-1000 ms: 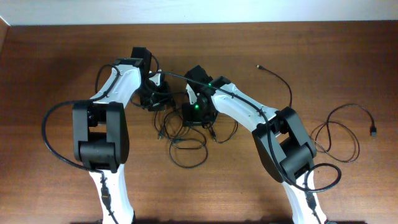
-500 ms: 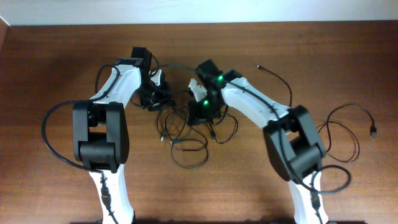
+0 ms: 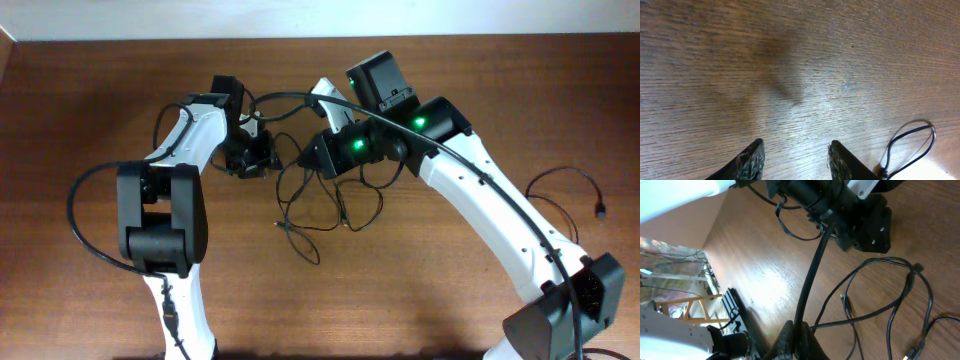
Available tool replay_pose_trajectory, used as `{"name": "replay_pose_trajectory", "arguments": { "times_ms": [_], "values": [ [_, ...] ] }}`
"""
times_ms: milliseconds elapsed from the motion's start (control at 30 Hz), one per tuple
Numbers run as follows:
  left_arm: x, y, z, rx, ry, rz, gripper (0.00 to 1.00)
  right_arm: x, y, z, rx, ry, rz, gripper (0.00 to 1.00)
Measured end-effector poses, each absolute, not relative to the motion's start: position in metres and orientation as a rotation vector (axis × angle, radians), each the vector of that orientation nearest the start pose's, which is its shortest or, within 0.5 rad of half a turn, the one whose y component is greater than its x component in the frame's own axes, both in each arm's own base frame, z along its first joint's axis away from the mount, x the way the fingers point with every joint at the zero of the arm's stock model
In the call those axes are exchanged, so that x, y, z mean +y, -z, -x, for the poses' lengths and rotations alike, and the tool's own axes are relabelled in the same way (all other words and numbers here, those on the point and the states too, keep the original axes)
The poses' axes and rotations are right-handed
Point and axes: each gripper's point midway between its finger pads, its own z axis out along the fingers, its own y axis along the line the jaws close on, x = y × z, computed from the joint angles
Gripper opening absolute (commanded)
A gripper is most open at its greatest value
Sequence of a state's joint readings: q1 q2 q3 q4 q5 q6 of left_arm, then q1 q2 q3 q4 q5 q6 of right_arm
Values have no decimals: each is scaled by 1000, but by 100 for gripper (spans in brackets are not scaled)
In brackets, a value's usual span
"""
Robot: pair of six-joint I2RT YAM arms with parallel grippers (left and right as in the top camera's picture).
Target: Untangle cables
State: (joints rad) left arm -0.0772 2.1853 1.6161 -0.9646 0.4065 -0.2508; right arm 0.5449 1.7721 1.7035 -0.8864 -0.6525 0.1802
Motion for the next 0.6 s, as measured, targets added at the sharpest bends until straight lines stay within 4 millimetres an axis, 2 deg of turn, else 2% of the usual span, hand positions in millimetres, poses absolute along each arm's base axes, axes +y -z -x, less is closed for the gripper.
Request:
{"name": "replay_pose_trajectory", "arguments": {
  "times_ms": [133,200,233,367,433,600],
  "values": [
    [-100,-16,-413,3096,641,257,43,301,-226,-327,2626,-974,591,4],
    [-100,-16,-413,3095,641,257,44,283,-212,-332,2715,-819,469,4],
    [-100,-16,-413,3095,641,257,44,266,-202,-336,2763,-680,378,4],
    [-100,-16,-413,3095,641,257,44,235,-191,-347,2797,-424,221,4],
    [-100,-16,-413,3095,641,257,44,234,-190,-347,2801,-412,209,4],
    [-100,-16,-413,3095,641,257,44,249,-193,-335,2830,-563,241,4]
  ]
}}
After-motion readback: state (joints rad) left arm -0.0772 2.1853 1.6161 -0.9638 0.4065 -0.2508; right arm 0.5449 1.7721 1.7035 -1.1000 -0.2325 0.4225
